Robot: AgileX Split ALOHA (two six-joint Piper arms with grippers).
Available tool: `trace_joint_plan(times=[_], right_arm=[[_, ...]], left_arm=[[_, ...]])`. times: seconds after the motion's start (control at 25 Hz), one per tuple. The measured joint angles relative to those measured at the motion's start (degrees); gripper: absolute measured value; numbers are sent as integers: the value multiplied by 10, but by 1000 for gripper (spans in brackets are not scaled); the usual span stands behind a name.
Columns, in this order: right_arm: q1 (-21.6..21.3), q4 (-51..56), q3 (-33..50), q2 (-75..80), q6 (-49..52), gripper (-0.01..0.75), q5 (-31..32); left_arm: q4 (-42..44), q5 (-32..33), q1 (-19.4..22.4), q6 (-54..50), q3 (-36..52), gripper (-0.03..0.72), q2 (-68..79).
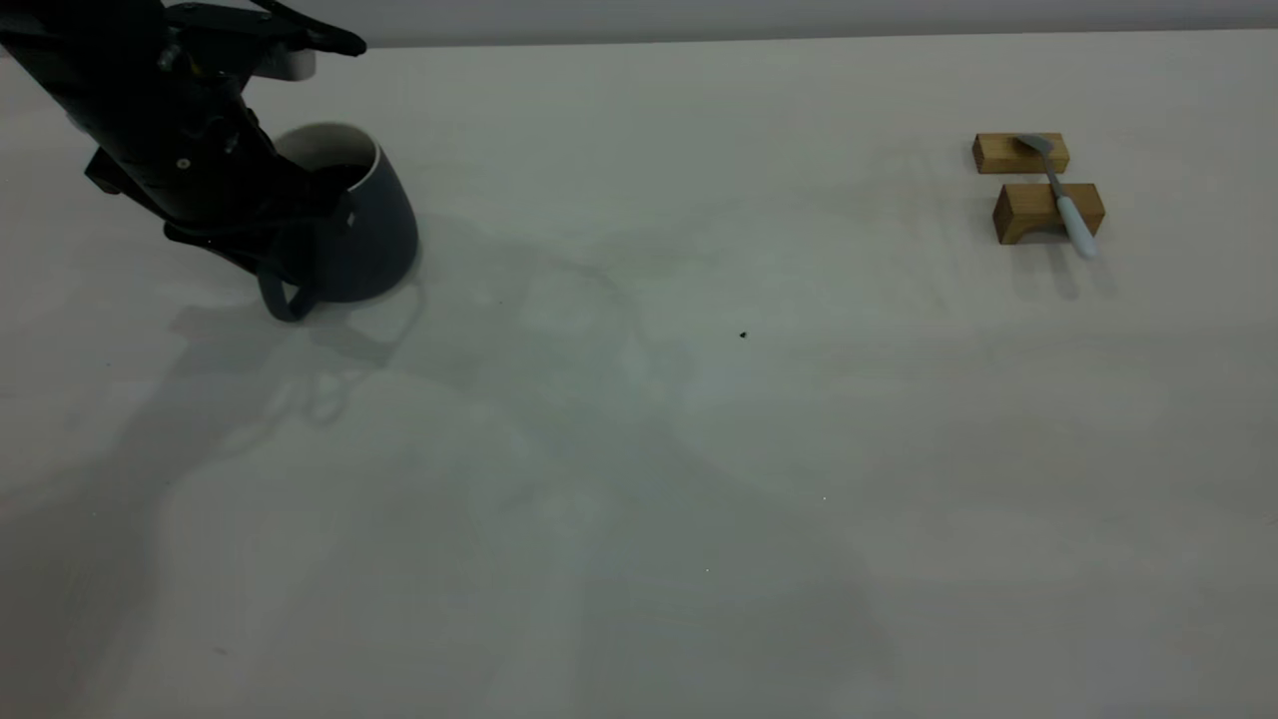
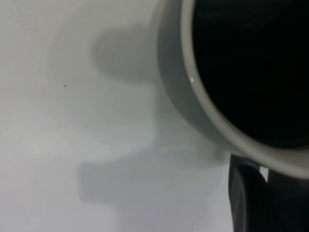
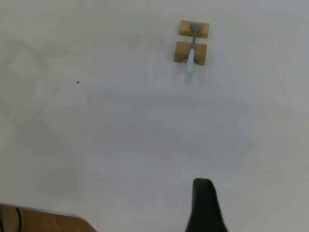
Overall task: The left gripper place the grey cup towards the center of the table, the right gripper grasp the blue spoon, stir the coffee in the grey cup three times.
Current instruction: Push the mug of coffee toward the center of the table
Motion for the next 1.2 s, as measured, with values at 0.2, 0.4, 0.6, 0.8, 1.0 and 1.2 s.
trace_joint_plan(times=[0.2,0.4,0.6,0.8,1.0,1.2], right_arm=[[0,0,0,0,0,578,0],[0,0,0,0,0,578,0],[0,0,0,0,0,578,0],[0,0,0,0,0,578,0],[0,0,0,0,0,578,0],[0,0,0,0,0,578,0]], left_arm=[[0,-1,-28,0,-6,200,1],[0,15,-73,0,-31,200,2],[0,37,-130,1,-62,200,6],[0,44,-172,1,-94,200,23],[0,48,-199,1,-131,200,52],[0,45,-225,1,-157,200,69]])
